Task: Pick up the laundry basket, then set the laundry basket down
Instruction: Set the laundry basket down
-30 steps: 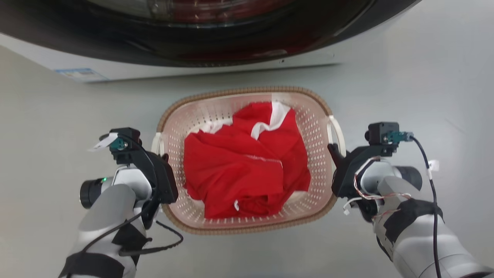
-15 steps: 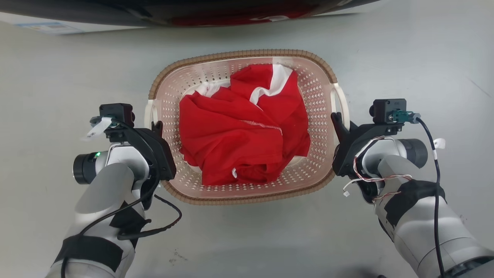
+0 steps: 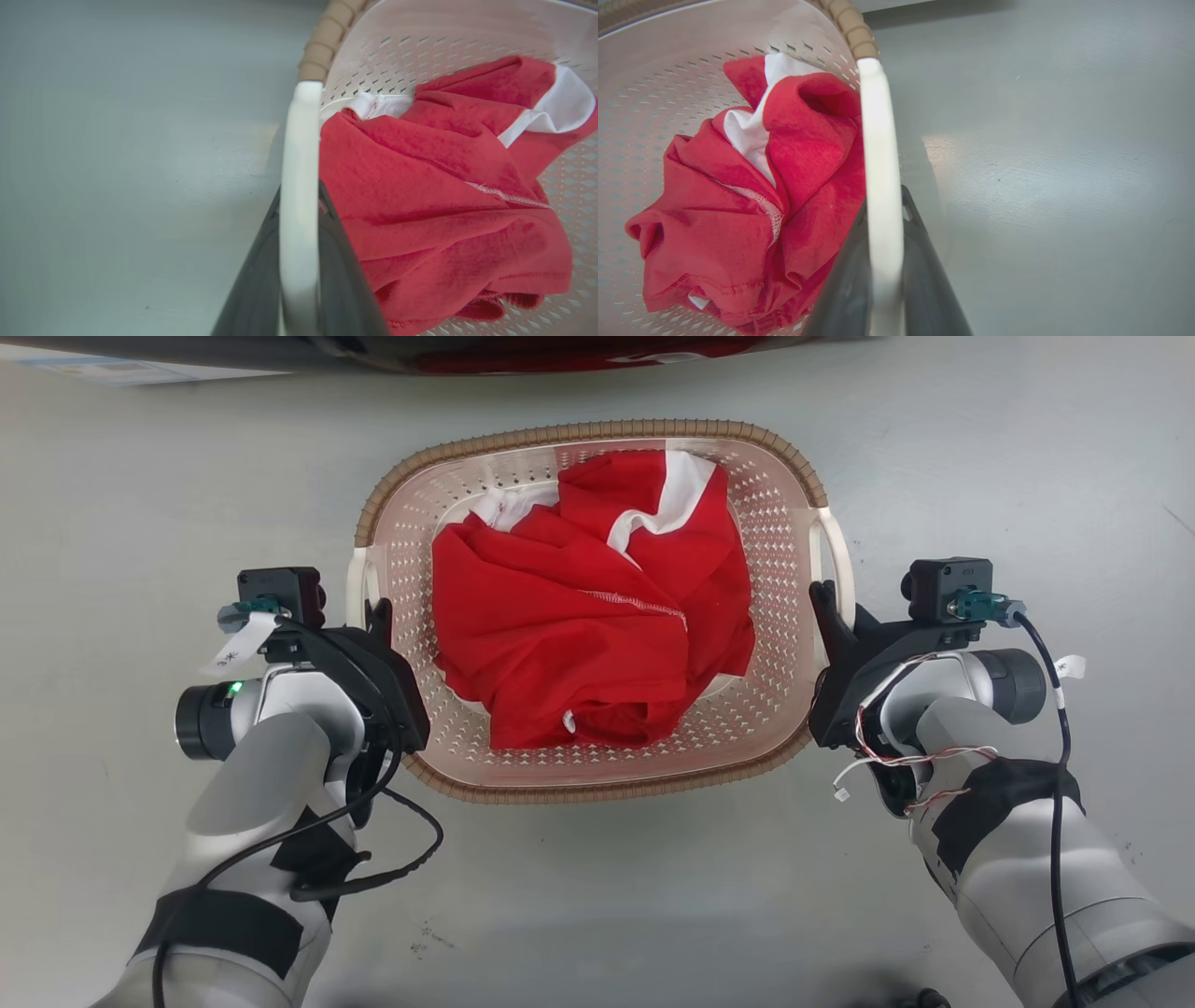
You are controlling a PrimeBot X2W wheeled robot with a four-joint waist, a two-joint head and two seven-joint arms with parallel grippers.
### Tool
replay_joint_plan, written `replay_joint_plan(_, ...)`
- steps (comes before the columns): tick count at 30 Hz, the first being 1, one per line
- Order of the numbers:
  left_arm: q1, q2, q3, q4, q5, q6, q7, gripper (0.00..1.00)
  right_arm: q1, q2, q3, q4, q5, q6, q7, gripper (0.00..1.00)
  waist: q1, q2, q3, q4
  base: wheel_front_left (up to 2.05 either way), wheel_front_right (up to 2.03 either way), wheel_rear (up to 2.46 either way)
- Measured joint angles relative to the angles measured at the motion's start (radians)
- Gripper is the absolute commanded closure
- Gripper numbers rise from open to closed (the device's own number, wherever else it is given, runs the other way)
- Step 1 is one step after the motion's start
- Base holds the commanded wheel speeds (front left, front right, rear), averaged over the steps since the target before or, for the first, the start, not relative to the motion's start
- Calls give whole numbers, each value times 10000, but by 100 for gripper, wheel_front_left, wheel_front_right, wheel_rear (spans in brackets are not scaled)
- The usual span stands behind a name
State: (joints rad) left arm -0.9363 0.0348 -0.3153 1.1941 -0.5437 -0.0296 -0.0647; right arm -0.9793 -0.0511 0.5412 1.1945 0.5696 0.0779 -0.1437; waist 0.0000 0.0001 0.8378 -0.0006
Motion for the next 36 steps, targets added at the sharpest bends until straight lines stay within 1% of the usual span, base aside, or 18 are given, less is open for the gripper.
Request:
replay_joint_plan(5, -15, -42, -2, 148, 0, -27, -75, 100, 0, 8, 15, 92, 0, 0, -140, 100, -1, 0, 41, -1, 0, 0, 0)
replay_joint_plan(14, -56, -69, 2, 303, -17, -234, -73, 100, -6, 23, 21, 251, 0, 2, -205, 100, -1, 0, 73, 16, 0, 0, 0)
replay_joint_plan(24, -217, -117, 44, 468, -100, -322, -73, 100, -144, 33, 48, 395, 0, 17, -267, 100, -1, -2, 104, 54, 0, 0, 0)
replay_joint_plan(25, -222, -121, 61, 476, -111, -326, -73, 96, -147, 33, 71, 397, 0, 29, -307, 100, 0, -1, 105, 60, 0, 0, 0)
replay_joint_plan(26, -222, -127, 86, 489, -144, -345, -73, 56, -150, 33, 84, 399, 0, 33, -339, 72, 0, -1, 104, 68, 0, 0, 0)
replay_joint_plan(27, -223, -117, 92, 516, -169, -414, -71, 4, -155, 23, 96, 408, 0, 59, -341, 20, -1, -1, 102, 77, 0, 0, 0)
replay_joint_plan(28, -223, -88, 94, 548, -169, -414, -59, 0, -156, -13, 127, 416, -8, 73, -351, 0, 0, -1, 98, 84, 0, 0, 0)
replay_joint_plan(32, -221, 94, 134, 602, -198, -433, -61, 0, -172, -222, 151, 454, -58, 105, -468, 0, 0, -1, 15, 108, 0, 0, 0)
replay_joint_plan(33, -220, 88, 132, 614, -215, -499, -63, 0, -171, -222, 150, 454, -56, 104, -516, 0, 0, -1, -23, 112, 0, 0, 0)
replay_joint_plan(36, -206, 90, 127, 631, -228, -512, -94, 0, -174, -219, 157, 433, -54, 117, -593, 0, -1, -1, -161, 117, 0, 0, 0)
